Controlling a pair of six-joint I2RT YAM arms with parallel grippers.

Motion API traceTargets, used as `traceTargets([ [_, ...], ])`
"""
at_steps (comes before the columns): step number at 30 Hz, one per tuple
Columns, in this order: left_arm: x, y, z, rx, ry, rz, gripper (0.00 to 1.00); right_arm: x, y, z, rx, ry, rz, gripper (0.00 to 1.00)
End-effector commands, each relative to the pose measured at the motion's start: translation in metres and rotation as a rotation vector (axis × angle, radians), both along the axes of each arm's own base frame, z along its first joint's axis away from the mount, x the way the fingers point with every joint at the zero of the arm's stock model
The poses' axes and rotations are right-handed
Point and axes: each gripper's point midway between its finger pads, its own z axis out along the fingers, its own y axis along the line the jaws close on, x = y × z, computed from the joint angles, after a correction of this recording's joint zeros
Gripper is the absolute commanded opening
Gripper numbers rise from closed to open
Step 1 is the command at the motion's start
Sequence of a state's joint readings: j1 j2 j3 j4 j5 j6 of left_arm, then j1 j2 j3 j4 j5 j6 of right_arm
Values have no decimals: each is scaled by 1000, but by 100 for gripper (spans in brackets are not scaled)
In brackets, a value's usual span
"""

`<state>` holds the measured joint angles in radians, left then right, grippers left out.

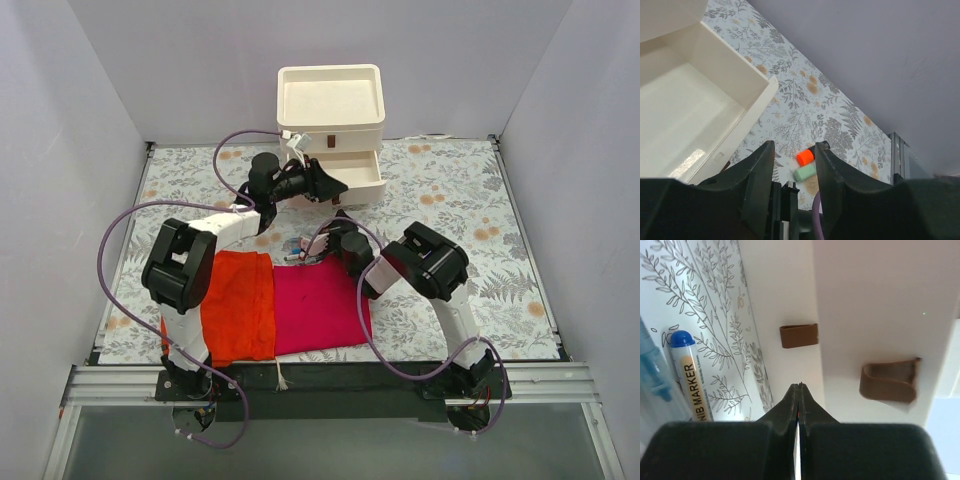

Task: Sort the stationery into containers
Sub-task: Close the drawer in the storage box, then pick up the pen from the center of the board.

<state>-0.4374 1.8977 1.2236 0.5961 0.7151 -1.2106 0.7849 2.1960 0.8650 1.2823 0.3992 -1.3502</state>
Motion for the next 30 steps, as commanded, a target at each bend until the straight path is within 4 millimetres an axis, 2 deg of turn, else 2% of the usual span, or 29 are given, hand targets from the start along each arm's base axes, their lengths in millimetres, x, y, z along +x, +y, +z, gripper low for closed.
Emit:
traceTargets([
  [1,-16,5,58,-29,-149,-19,43,-10,1,57,171,-82,-6,1],
  [2,-18,10,66,-30,-166,-12,58,-12,-4,54,175,-59,-19,18],
  [3,-20,12,70,-28,-175,-13,59,-14,-5,47,157,-14,-24,34],
  [4,-21,15,70,-21,-168,-14,61,-17,-7,56,175,-4,-24,57],
  [5,-25,21,84,-26,-197,-8,63,-23,-9,42,159,69,-20,65],
  [6,-26,24,89,-25,-205,-5,63,-26,-11,43,163,90,-14,70],
  [7,-29,27,93,-15,-204,-4,63,-30,-11,57,189,92,-4,77],
  [8,-30,31,100,-7,-217,4,63,-34,-15,50,184,136,-8,79],
  [9,-36,37,116,3,-272,12,63,-37,-17,50,185,156,-12,82],
  [10,-38,42,113,35,-259,21,63,-39,-20,61,201,159,-20,84],
  [11,-38,47,120,55,-280,33,63,-43,-28,49,160,218,-40,85],
  [12,-42,54,129,95,-358,42,63,-45,-32,47,190,265,-60,85],
  [13,-45,60,117,157,-325,47,63,-47,-37,58,214,289,-70,86],
  [14,-45,67,109,201,-331,60,63,-58,-48,34,193,435,-101,86],
  [15,-52,76,112,257,-425,71,63,-60,-50,49,235,469,-100,86],
  [16,-56,86,102,302,-444,94,63,-63,-53,48,274,556,-80,86],
  [17,-65,94,69,359,-439,83,63,-81,-66,29,234,703,-97,87],
  [18,-76,103,72,401,-548,79,63,-91,-68,27,275,803,-96,87],
  [19,-83,107,61,437,-574,60,63,-89,-77,43,323,847,-89,88],
  [20,-92,110,39,470,-572,31,63,-114,-75,35,323,998,-33,88],
  [23,-103,119,24,547,-642,-2,61,-125,-85,56,427,1124,-15,88],
  [24,-103,122,13,568,-635,-3,60,-126,-87,59,440,1142,-14,87],
  [26,-100,125,3,588,-617,11,60,-127,-95,64,451,1186,-24,77],
  [27,-98,128,-4,599,-587,31,60,-127,-98,60,451,1211,-35,73],
  [28,-96,128,-8,600,-561,42,60,-132,-107,57,451,1256,-47,64],
  [30,-89,128,-17,580,-492,80,60,-138,-117,51,442,1289,-53,58],
])
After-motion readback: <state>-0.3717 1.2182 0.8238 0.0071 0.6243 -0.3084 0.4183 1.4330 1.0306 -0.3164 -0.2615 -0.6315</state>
